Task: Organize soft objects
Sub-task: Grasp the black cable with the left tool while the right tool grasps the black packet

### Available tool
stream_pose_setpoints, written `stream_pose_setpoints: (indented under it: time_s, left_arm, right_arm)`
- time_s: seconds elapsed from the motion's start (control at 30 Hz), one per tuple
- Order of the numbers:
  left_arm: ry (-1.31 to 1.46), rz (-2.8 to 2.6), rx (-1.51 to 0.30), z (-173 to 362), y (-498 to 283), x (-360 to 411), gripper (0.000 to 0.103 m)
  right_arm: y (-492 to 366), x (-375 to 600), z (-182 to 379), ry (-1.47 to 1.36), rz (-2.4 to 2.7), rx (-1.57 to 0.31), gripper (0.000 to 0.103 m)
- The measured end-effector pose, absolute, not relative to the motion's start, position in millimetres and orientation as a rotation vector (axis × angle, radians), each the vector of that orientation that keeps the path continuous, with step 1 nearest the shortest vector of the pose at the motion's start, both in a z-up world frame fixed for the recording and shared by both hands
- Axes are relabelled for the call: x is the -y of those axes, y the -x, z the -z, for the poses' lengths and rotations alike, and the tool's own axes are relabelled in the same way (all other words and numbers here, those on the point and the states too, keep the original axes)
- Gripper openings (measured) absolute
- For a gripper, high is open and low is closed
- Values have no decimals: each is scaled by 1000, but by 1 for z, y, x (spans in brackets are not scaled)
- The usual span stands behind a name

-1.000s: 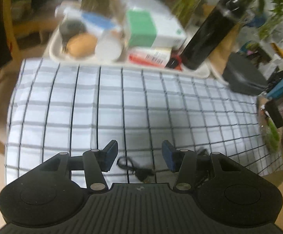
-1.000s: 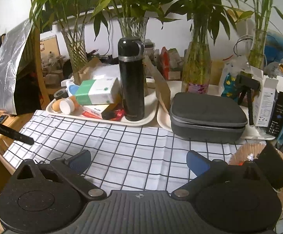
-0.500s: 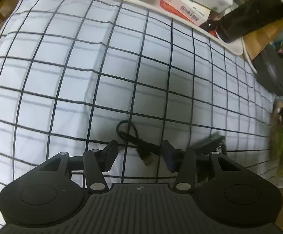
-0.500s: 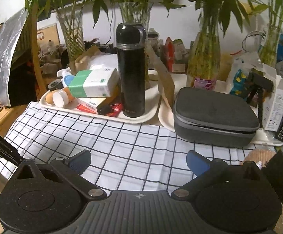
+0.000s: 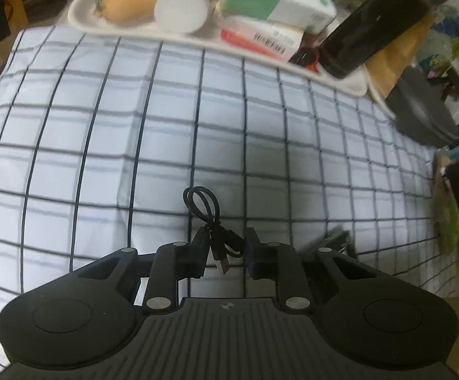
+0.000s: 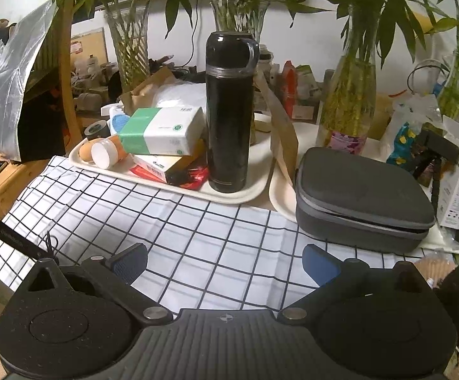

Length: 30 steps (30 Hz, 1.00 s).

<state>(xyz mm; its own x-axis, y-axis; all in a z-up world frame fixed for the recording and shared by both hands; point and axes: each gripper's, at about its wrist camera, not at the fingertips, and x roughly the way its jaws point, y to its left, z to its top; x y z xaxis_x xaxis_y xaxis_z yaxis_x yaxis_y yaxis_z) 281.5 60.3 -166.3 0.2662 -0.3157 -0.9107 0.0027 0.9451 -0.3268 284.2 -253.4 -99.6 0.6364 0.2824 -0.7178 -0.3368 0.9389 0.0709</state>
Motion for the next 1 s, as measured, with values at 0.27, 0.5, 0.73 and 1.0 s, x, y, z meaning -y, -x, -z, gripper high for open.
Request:
stream_pose_setpoints:
  time_s: [0.27,0.5,0.73,1.0]
  left_arm:
    - [259,266,-1140,138,-280,-58,23]
    - [248,288,-1055,119,-276,-60,23]
    - [248,292,-1016,111,-274,-63,23]
    - [261,297,-1012,109,-275,-65,19]
  right_arm:
    - [-292,256,106,58,-375,-842,103]
    - [-300,245,112,73,-512,-923,103]
    - [-314,223,123,81,-689,-1026,94]
    - [-341,201,167,-33,-908,-1235,65]
